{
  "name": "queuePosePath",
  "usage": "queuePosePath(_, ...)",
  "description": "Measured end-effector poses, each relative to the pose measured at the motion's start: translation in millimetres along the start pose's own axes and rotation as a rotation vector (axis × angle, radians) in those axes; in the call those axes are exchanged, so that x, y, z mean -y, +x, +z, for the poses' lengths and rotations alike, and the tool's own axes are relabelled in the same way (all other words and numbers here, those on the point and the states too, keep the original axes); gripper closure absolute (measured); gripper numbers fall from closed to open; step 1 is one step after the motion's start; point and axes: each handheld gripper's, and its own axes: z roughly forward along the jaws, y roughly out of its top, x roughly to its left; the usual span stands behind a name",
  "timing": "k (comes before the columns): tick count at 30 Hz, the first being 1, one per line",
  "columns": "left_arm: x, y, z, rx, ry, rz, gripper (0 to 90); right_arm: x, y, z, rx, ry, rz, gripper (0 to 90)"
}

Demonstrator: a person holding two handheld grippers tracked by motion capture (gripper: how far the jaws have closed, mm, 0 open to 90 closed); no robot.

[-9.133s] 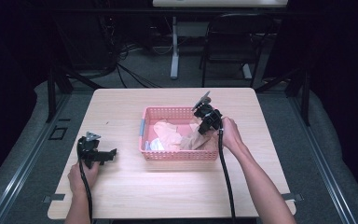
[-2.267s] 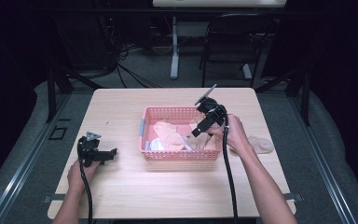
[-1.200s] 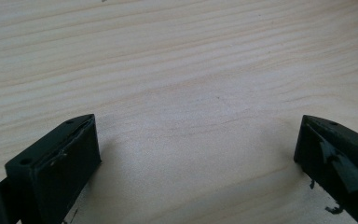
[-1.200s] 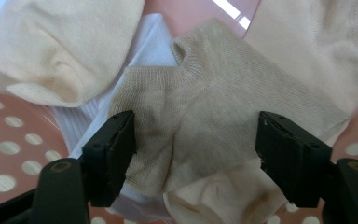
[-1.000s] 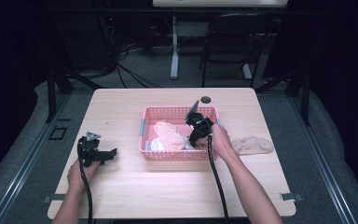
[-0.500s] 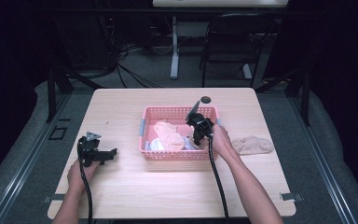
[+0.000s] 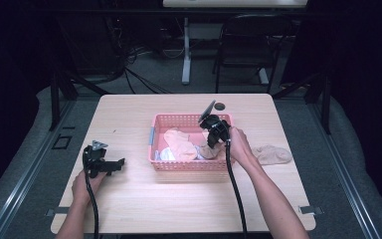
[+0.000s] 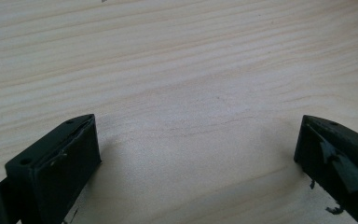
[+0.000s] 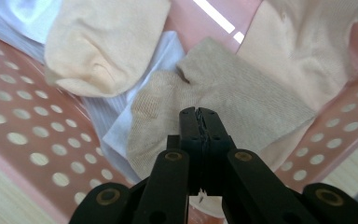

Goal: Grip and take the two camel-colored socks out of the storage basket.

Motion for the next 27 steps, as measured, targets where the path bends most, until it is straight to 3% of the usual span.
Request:
queuePosePath(8,0.0,0.0,0.0,0.0,0.0,0.0,0.0,-4.0,4.8,-28.4,0.001,-0.037,-0.036,89.9)
queuePosePath(27,0.0,0.0,0.0,0.0,0.0,0.0,0.0,-9.0,5.7,-75.7,0.028,-0.125,-0.034,90.0)
